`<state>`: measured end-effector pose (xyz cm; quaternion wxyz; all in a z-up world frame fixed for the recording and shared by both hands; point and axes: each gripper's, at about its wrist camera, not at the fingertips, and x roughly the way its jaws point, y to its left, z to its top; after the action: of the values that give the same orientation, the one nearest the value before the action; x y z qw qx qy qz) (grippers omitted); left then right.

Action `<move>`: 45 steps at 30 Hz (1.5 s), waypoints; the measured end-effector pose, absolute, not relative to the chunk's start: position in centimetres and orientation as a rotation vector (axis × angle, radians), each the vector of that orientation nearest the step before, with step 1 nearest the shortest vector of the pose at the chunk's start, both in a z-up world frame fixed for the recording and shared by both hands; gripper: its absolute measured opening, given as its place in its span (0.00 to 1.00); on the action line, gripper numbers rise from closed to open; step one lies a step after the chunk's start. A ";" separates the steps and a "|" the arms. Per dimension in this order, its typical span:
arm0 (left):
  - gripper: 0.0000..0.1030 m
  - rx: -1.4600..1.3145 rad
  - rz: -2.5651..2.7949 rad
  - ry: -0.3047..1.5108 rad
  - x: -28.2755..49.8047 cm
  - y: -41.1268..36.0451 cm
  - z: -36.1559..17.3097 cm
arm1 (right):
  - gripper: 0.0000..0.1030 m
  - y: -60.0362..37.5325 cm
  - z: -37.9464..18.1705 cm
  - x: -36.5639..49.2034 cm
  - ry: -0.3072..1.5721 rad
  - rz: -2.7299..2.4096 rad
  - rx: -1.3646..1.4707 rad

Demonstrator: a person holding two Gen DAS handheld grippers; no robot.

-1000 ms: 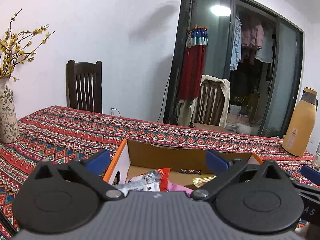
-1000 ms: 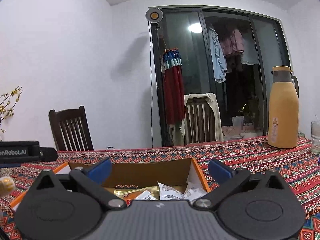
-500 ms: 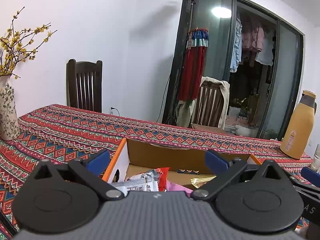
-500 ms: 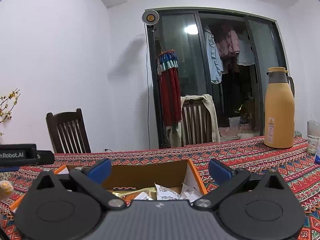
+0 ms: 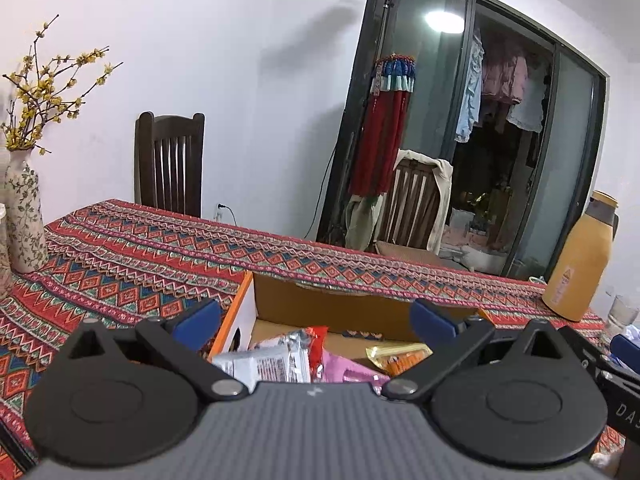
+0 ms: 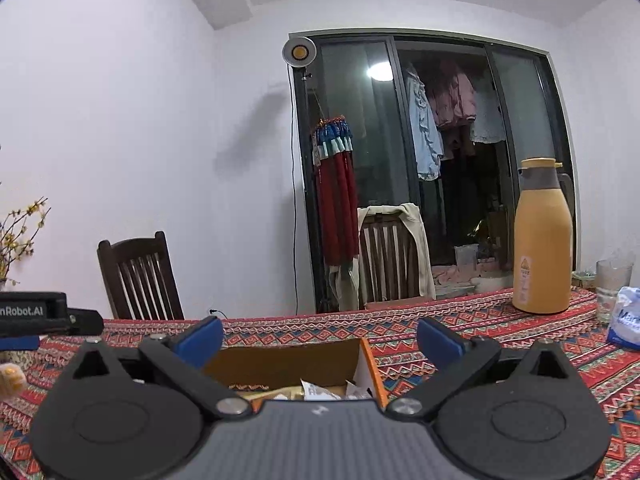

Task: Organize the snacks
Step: 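Move both open tools back to the remaining packets on the table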

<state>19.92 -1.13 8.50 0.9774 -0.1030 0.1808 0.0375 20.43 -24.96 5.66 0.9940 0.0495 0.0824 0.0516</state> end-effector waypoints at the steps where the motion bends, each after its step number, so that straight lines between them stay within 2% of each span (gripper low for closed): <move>1: 1.00 -0.207 0.072 0.372 19.6 -1.2 8.5 | 1.00 -25.1 5.7 20.0 0.167 0.105 0.094; 24: 1.00 -0.158 0.028 0.650 10.3 -5.2 3.8 | 1.00 -28.3 0.8 8.7 0.315 0.085 0.112; 45: 1.00 -0.103 0.094 0.887 8.3 -11.0 -0.8 | 1.00 -32.2 -3.2 3.1 0.390 0.072 0.167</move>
<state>8.27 -10.98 -0.83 0.9010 -0.0496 0.4286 0.0454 3.11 -32.18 -3.18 0.9770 0.0829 0.1933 0.0359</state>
